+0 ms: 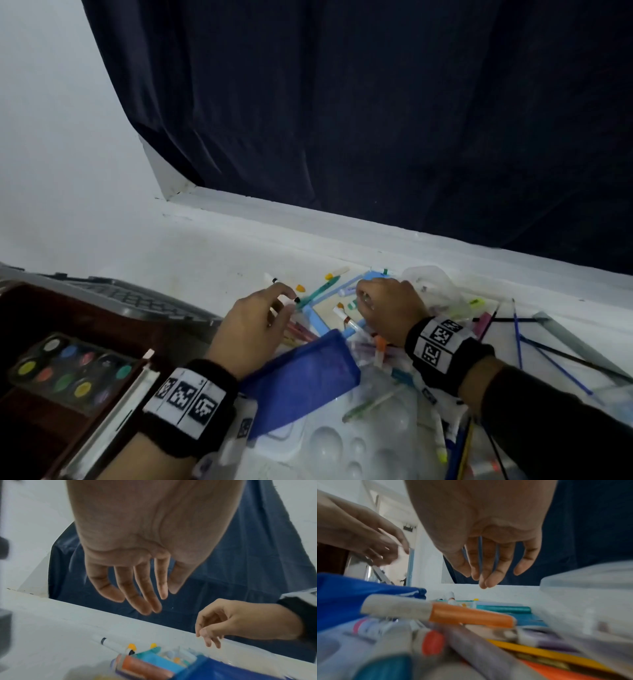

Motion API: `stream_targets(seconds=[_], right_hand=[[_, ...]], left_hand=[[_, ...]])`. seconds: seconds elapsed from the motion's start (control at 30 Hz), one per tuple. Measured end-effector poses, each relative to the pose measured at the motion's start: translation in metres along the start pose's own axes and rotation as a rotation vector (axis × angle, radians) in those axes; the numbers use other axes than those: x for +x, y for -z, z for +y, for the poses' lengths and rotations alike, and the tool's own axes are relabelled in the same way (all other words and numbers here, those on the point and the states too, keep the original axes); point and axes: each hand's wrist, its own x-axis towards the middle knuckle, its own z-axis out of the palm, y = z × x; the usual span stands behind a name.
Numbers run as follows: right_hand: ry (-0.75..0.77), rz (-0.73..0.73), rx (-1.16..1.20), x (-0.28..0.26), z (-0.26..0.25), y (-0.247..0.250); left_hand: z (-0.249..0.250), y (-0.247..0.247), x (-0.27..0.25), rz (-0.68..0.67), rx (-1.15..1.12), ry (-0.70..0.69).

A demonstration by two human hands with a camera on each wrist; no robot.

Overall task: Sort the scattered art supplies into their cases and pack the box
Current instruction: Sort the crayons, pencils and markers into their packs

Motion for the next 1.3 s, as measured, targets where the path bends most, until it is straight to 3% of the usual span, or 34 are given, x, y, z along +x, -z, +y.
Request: stream_targets(seconds=[0.07, 0.13, 0.27, 0.33, 0.53, 0.7, 0.83, 1.07, 1.2, 1.3], right_hand=[[-0.034, -0.036, 0.087, 0.015, -0.006, -0.006], [-0.056, -0.107, 0.062, 0.028, -0.011, -0.015], [-0.09, -0.196, 0.025, 0.04, -0.016, -0.028], [-0.1, -0.195, 0.006, 0.044, -0.017, -0.03], [-0.075, -0.24, -0.05, 0.046, -0.025, -0.028], [-0.094, -0.324, -0.07, 0.047, -0.033, -0.023], [-0.103, -0.336, -0.136, 0.043, -0.04, -0.022], [0.008, 0.106, -0.085, 0.009, -0.04, 0.02], [0.016, 0.28, 0.054, -0.041, -0.044, 0.055], [-0.021, 0.317, 0.268, -0.088, -0.045, 0.074]], left_hand=[[-0.006, -0.011, 0.035, 0.077, 0.036, 0.015], [-0.015, -0.023, 0.068, 0.03, 0.139, 0.057], [-0.023, -0.042, 0.11, -0.313, 0.476, 0.184], [-0.027, -0.048, 0.122, -0.422, 0.587, 0.217], [-0.033, -0.063, 0.132, -0.357, 0.717, 0.174], [-0.026, -0.06, 0.131, -0.3, 0.556, 0.181], [-0.015, -0.046, 0.124, -0.129, 0.25, 0.18], [0.027, 0.009, 0.066, 0.138, -0.227, 0.004], [0.057, 0.038, 0.014, 0.098, -0.55, -0.057], [0.075, 0.04, -0.025, 0.05, -0.708, -0.069]])
